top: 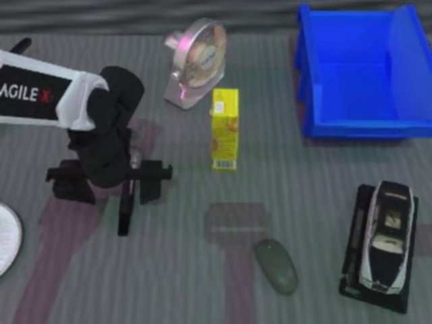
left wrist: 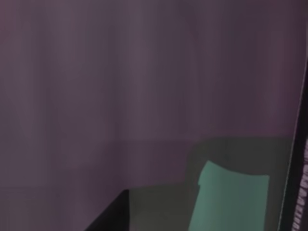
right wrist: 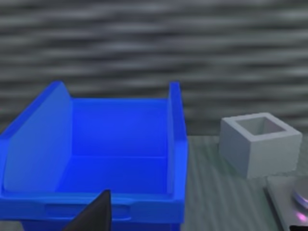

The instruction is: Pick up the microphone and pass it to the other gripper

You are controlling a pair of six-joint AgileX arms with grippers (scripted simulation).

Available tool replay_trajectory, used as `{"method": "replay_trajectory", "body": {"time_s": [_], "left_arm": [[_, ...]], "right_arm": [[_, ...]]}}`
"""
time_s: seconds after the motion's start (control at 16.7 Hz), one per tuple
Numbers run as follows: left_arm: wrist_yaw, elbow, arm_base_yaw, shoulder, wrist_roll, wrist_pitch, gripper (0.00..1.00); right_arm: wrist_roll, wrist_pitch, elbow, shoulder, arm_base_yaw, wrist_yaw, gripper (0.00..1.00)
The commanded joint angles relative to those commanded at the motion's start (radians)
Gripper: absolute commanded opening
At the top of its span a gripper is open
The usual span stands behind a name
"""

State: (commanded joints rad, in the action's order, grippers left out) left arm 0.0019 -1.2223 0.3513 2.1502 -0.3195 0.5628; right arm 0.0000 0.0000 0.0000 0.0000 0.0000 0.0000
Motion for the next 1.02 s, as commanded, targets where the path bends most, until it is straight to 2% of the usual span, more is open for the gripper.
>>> {"method": "replay_trajectory", "body": {"time_s": [0.42, 0.9, 0.96, 1.02], "left_arm": [[0.000, 0.000, 0.000, 0.000, 0.000, 0.000, 0.02], [0.000, 0.000, 0.000, 0.000, 0.000, 0.000, 0.00], [-0.036, -0.015, -0.003, -0.063, 0.025, 0.038, 0.00], [-0.036, -0.014, -0.003, -0.063, 0.026, 0.037, 0.00]], "right_arm": [[0.000, 0.000, 0.000, 0.000, 0.000, 0.000, 1.00], [0.000, 0.000, 0.000, 0.000, 0.000, 0.000, 1.00], [0.000, 0.000, 0.000, 0.000, 0.000, 0.000, 1.00], [0.000, 0.000, 0.000, 0.000, 0.000, 0.000, 1.00]]}}
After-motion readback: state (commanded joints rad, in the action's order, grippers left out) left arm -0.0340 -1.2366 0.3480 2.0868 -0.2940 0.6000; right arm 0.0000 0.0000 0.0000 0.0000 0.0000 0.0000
